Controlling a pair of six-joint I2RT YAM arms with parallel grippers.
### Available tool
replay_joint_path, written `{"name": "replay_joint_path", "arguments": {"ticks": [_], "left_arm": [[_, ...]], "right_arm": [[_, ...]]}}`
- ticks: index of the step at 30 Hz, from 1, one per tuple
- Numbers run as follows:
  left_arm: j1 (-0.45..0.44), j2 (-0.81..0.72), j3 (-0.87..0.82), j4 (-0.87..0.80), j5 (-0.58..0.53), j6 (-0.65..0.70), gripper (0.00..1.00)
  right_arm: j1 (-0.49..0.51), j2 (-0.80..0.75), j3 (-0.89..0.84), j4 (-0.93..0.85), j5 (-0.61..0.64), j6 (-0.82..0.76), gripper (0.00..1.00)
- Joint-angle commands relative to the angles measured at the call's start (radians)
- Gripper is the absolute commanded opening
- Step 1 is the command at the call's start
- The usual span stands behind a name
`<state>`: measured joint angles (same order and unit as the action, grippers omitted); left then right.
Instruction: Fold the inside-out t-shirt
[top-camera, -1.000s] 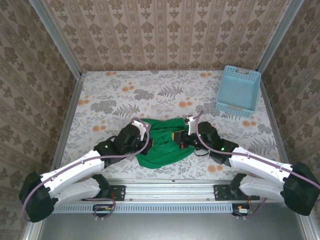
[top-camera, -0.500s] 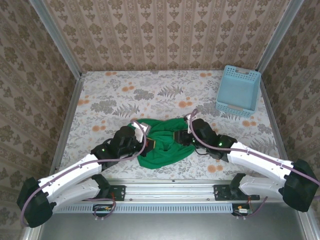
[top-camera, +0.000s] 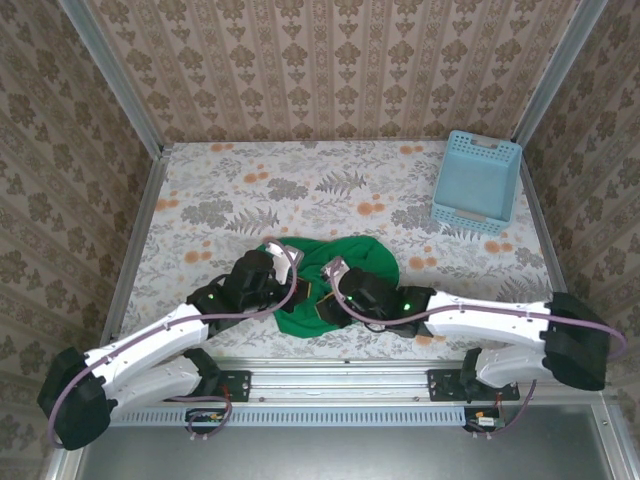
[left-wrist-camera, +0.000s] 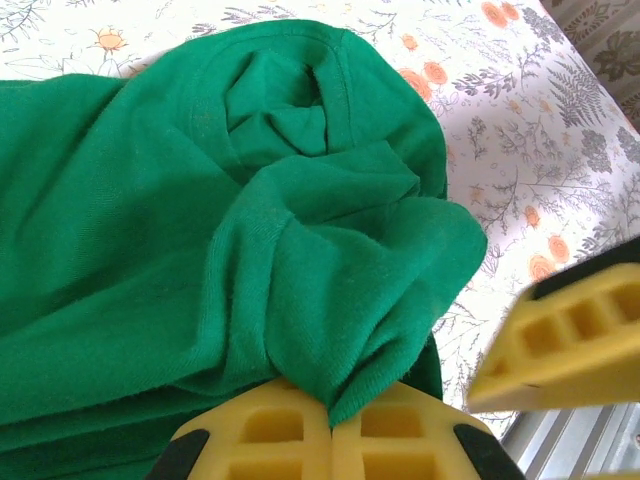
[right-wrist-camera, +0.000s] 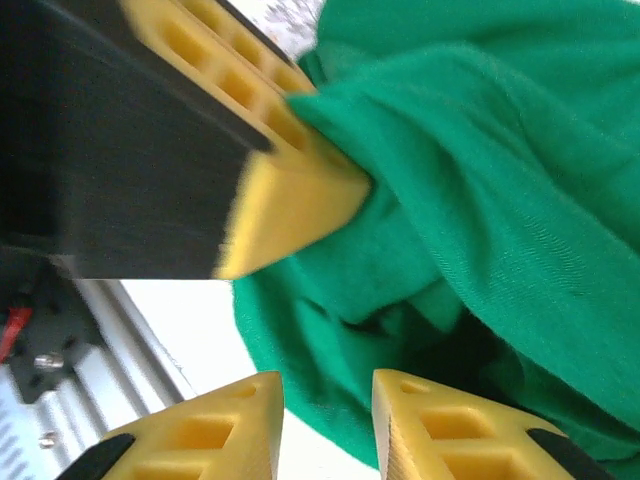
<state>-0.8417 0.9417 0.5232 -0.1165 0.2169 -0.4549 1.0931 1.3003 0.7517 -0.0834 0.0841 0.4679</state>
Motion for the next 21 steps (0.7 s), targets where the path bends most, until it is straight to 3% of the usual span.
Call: {"name": "replay_joint_path", "arguments": {"ticks": [1, 3, 7, 16, 21], "left_arm": [[0.01, -0.004, 0.014, 0.03, 0.026, 0.012, 0.0], [0.009, -0.01, 0.012, 0.028, 0.035, 0.012, 0.0], [0.011, -0.025, 0.011, 0.013, 0.038, 0.017, 0.0], [0.012, -0.043, -0.002, 0.032, 0.045, 0.01, 0.0], [0.014, -0.044, 0.0, 0.038, 0.048, 0.008, 0.0]], "right_arm": [[-0.008, 0.037, 0.057, 0.007, 0.109, -0.053, 0.35], [-0.023, 0.048, 0.069, 0.006, 0.172, -0.071, 0.37], [-0.077, 0.048, 0.071, 0.028, 0.18, -0.095, 0.39], [-0.124, 0.118, 0.059, 0.064, 0.049, -0.098, 0.4], [-0.124, 0.135, 0.055, 0.075, 0.045, -0.08, 0.45]]}}
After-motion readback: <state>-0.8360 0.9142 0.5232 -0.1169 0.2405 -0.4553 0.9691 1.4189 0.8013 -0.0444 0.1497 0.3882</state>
